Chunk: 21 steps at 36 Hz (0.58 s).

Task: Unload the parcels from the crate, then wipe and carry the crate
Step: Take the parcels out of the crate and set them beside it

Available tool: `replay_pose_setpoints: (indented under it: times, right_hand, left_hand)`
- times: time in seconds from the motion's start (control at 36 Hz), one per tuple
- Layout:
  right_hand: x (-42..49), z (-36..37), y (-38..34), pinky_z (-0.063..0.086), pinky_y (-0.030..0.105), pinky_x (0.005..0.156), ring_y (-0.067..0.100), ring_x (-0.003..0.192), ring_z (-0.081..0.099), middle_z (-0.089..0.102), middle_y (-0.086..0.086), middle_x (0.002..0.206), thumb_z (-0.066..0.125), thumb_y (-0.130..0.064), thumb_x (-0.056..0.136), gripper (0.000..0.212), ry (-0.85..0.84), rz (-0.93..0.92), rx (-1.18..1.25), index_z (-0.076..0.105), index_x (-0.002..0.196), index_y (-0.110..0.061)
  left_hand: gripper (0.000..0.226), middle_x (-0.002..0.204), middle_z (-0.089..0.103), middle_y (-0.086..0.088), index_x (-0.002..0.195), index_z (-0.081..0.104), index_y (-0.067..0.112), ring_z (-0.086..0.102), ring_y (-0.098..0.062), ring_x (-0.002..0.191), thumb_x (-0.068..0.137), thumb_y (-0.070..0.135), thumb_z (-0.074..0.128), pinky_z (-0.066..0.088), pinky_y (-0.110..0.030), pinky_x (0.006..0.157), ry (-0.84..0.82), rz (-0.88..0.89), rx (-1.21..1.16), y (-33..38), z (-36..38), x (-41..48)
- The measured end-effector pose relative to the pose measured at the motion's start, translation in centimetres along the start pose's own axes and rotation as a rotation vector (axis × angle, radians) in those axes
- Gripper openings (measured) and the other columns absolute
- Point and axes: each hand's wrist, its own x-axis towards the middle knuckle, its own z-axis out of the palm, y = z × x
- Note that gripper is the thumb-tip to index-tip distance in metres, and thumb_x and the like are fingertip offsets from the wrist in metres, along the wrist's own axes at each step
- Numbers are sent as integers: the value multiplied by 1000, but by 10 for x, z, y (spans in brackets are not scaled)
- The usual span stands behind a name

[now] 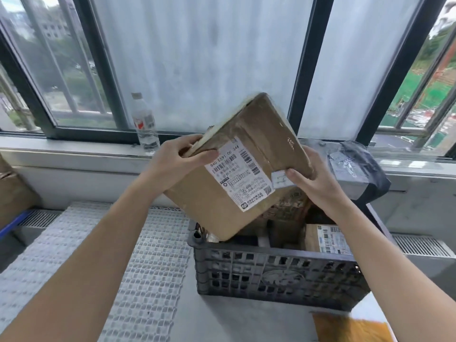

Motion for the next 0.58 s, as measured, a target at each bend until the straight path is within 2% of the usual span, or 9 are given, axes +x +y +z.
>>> replay_pose_setpoints:
  times: [0.06,0.11,0.22,0.28,0.33,0.42,0.47,0.53,0.58]
  right_hand:
    - [1,4,-6,56,27,84,5,105,66,63,-12,116,71,-35,84,50,7,5,127,46,127,-39]
    - [3,8,-9,57,31,85,13,110,66,65,-5,121,72,-39,82,58,-5,34,221,46,133,-32]
    - [7,15,-13,56,39,88,20,112,66,68,0,120,81,-60,62,83,-92,103,271,44,133,-36]
    - [9,19,-13,57,38,86,21,110,67,67,6,121,84,-65,54,91,-127,142,319,44,131,-39]
    - [11,23,-14,57,39,84,24,110,66,66,11,122,86,-64,53,92,-147,164,367,44,131,-38]
    - [12,30,-17,58,37,80,25,109,67,66,13,120,86,-59,56,87,-121,175,388,47,129,-33]
    - [13,36,-18,59,37,78,24,105,68,66,13,118,83,-47,66,75,-70,178,396,47,129,-28]
    - [13,45,-18,60,37,79,23,103,69,67,14,116,75,-30,83,57,-25,179,393,45,130,-25]
    - [14,54,-19,60,34,78,19,99,71,66,12,115,65,-17,92,47,8,178,383,42,133,-22]
  left_hand:
    - [40,92,73,18,109,71,43,66,6,82,74,62,69,47,-21,71,-19,-65,-73,0,-7,2]
    - [37,88,75,15,103,73,40,71,-4,77,75,64,67,50,-26,69,-55,-120,-119,-3,-11,2]
    - [19,81,75,14,93,73,40,72,-6,68,82,54,66,55,-28,63,-81,-178,-166,-12,-15,2]
    - [20,80,76,11,93,73,36,72,-8,66,84,53,65,56,-27,58,-101,-215,-178,-13,-17,1]
    - [27,80,76,8,94,74,32,73,-11,67,83,54,64,58,-27,56,-125,-251,-178,-13,-20,-1]
    - [38,84,77,8,97,74,30,74,-15,74,83,63,59,60,-37,72,-132,-270,-97,-15,-25,-2]
    - [42,87,76,10,101,73,33,73,-14,80,84,68,55,58,-40,81,-89,-254,0,-17,-28,-1]
    - [44,100,73,12,111,69,37,69,-13,94,85,69,55,54,-42,90,9,-205,99,-22,-30,1]
    - [55,120,65,6,126,62,35,60,-17,112,83,69,57,48,-42,97,162,-156,218,-27,-30,-1]
